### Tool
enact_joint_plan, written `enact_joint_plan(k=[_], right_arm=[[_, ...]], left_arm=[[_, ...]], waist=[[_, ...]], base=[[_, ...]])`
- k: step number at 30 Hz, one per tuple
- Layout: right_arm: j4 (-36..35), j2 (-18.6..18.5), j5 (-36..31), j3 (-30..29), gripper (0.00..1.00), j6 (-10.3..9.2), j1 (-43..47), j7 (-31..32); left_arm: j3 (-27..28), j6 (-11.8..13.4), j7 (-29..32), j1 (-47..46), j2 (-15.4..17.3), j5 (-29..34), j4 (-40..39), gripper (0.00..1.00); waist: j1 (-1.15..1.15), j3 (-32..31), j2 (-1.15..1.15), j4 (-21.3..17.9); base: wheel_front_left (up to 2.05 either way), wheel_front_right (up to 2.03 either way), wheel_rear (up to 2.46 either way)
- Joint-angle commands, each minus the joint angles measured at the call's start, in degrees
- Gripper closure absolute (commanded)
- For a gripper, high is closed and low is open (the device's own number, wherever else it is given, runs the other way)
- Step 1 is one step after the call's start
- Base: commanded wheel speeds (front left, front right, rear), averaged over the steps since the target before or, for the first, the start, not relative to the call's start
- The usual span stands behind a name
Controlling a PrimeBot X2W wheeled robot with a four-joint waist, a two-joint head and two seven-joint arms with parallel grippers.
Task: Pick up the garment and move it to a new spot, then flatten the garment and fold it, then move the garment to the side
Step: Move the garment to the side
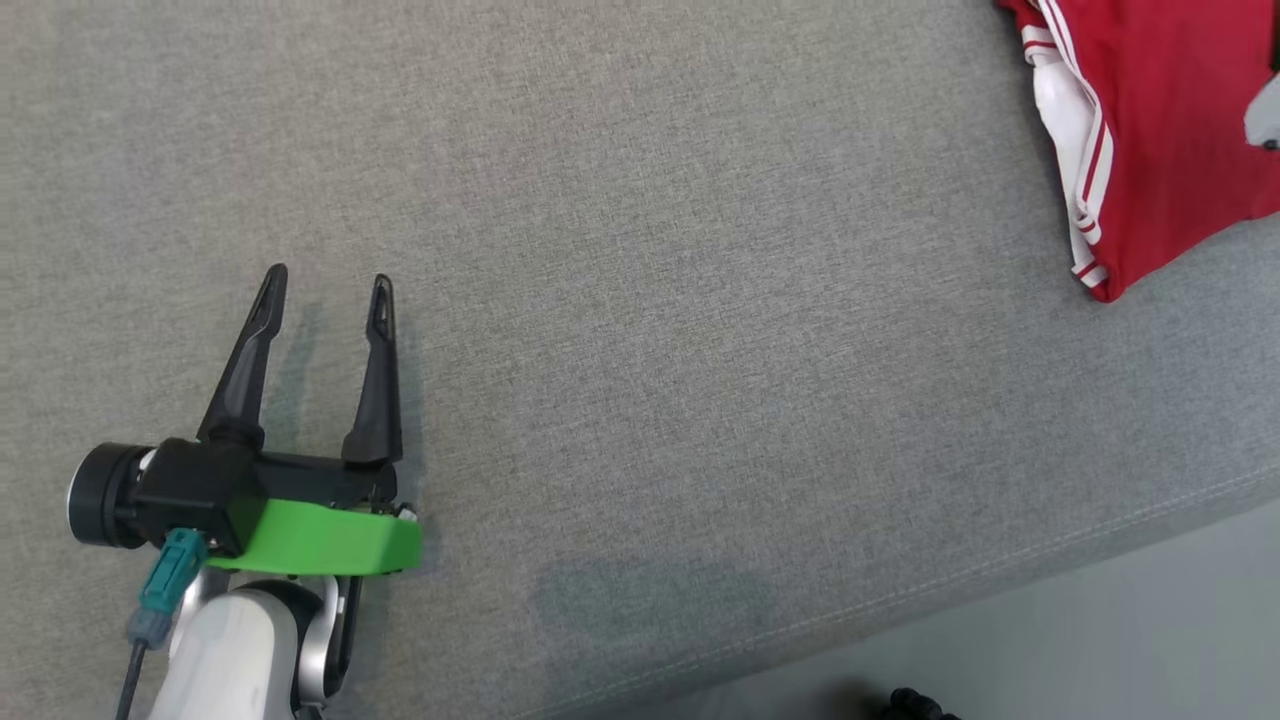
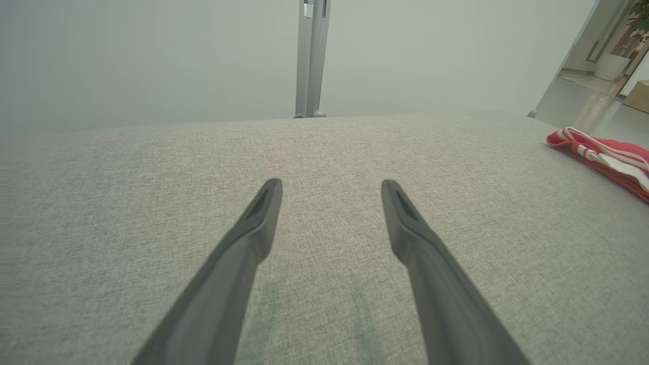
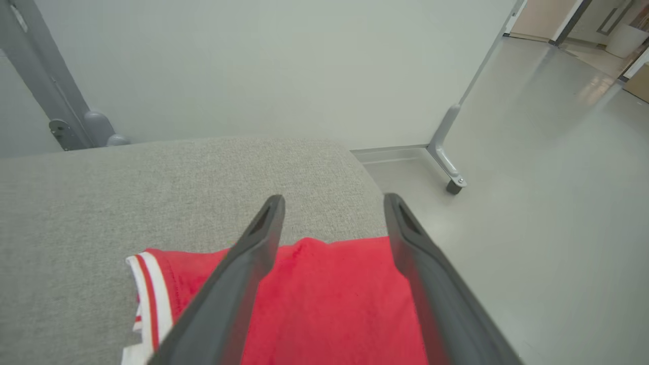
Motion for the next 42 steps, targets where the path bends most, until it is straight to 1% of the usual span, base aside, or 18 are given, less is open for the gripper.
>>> enact_joint_plan(k=[1, 8, 15, 19, 27, 29, 32, 35, 42], right_arm=[[-1.77, 0.17, -1.2, -0.73, 0.0, -0.1, 1.64, -0.18], [-12.34, 2.33, -7.15, -3.32, 0.0, -0.1, 7.4, -0.16], [-23.49, 6.5, -10.34, -5.93, 0.0, -0.1, 16.27, -0.17], [-30.39, 8.6, -13.47, -8.07, 0.0, -0.09, 22.58, -0.18], [-43.76, 16.03, -20.41, -16.02, 0.0, -0.09, 38.99, -0.18], [-46.56, 18.53, -21.94, -17.37, 0.0, -0.08, 43.18, -0.18], [-50.09, 20.86, -24.75, -19.33, 0.0, -0.09, 48.64, -0.18], [-53.11, 23.31, -25.85, -19.5, 0.0, -0.08, 53.26, -0.18], [-57.21, 24.82, -26.85, -19.6, 0.0, -0.09, 59.61, -0.18]], left_arm=[[0.52, 0.43, -0.67, -0.84, 0.01, -0.67, 0.48, 0.0], [2.58, 1.12, -3.16, -0.18, -0.56, -2.49, 3.76, 0.0], [4.62, 1.93, -4.94, 2.17, -1.65, -4.64, 8.76, 0.0], [5.29, 2.51, -5.49, 3.91, -2.3, -4.24, 11.35, 0.0], [7.36, 3.33, -5.84, 8.21, -4.39, -5.28, 13.98, 0.0], [8.2, 3.07, -5.86, 9.32, -4.72, -5.62, 14.1, 0.0], [8.97, 2.64, -5.87, 10.89, -5.31, -5.37, 14.13, 0.0], [9.28, 2.14, -5.8, 12.47, -5.82, -5.45, 14.33, 0.0], [9.55, 0.99, -5.82, 14.61, -6.49, -5.0, 14.75, 0.0]], waist=[[0.0, -1.37, 0.0, 0.22], [0.0, -6.87, 0.0, 1.24], [0.0, -14.01, 0.0, 3.38], [0.0, -17.56, 0.0, 4.86], [0.0, -23.31, 0.0, 7.68], [0.0, -24.3, 0.0, 8.39], [0.0, -25.4, 0.0, 9.42], [0.0, -26.09, 0.0, 10.27], [0.0, -26.68, 0.0, 11.68]], base=[[0.0, 0.0, 0.0], [0.0, 0.0, 0.0], [0.0, 0.0, 0.0], [0.0, 0.0, 0.0], [0.0, 0.0, 0.0], [0.0, 0.0, 0.0], [0.0, 0.0, 0.0], [0.0, 0.0, 0.0], [0.0, 0.0, 0.0]])
